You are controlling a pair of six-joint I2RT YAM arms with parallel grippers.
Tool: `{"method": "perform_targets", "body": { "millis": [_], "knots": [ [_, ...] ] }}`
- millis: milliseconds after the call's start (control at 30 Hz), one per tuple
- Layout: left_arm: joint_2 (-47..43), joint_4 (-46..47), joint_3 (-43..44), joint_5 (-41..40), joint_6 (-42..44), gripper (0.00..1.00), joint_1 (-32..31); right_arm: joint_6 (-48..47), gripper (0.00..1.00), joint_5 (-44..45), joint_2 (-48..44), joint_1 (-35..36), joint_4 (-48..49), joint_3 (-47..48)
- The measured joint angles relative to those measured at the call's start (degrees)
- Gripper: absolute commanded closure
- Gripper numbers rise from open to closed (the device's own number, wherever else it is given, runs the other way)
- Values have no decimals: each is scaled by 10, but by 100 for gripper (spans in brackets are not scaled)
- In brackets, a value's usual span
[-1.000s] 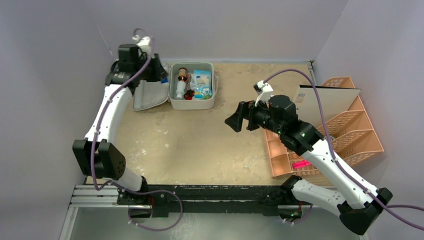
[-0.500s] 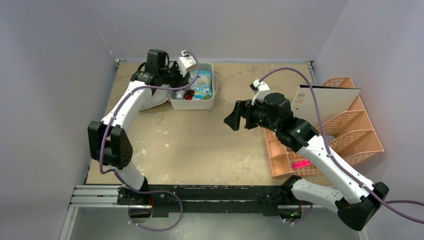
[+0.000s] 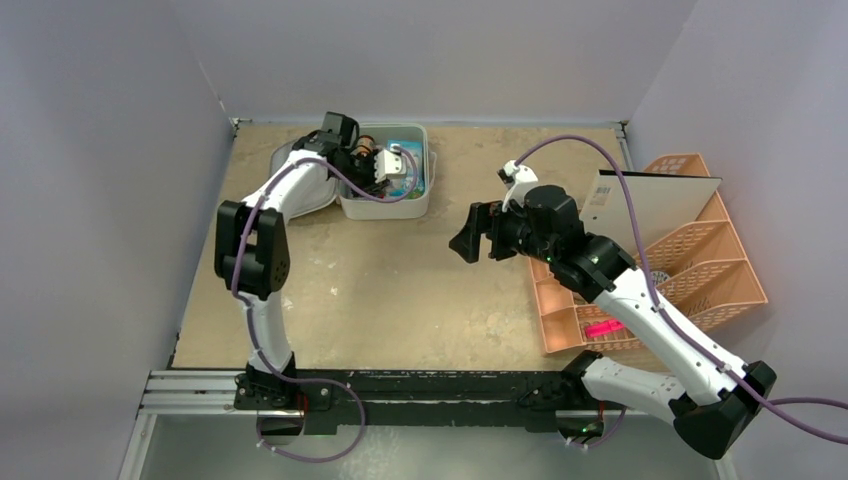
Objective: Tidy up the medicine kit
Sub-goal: Place the medical item at the medicine box.
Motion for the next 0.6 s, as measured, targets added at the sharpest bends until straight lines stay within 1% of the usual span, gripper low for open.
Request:
{"method": "perform_targets", "body": {
  "millis": [167,367,467,500,600],
  "knots": [
    [56,-59,55,7,47,75,0,-2,1,9,0,0,-2,3],
    [66,-101,77,8,72,66,0,-4,1,9,9,0,0,9],
    [66,-115,80,11,77,53,0,-5,1,9,18,0,0,9],
    [66,-118,81,13,78,51,0,-6,1,9,21,0,0,9],
    [66,-129,84,20,80,49,0,-6,1,8,26,0,0,9]
  ]
}}
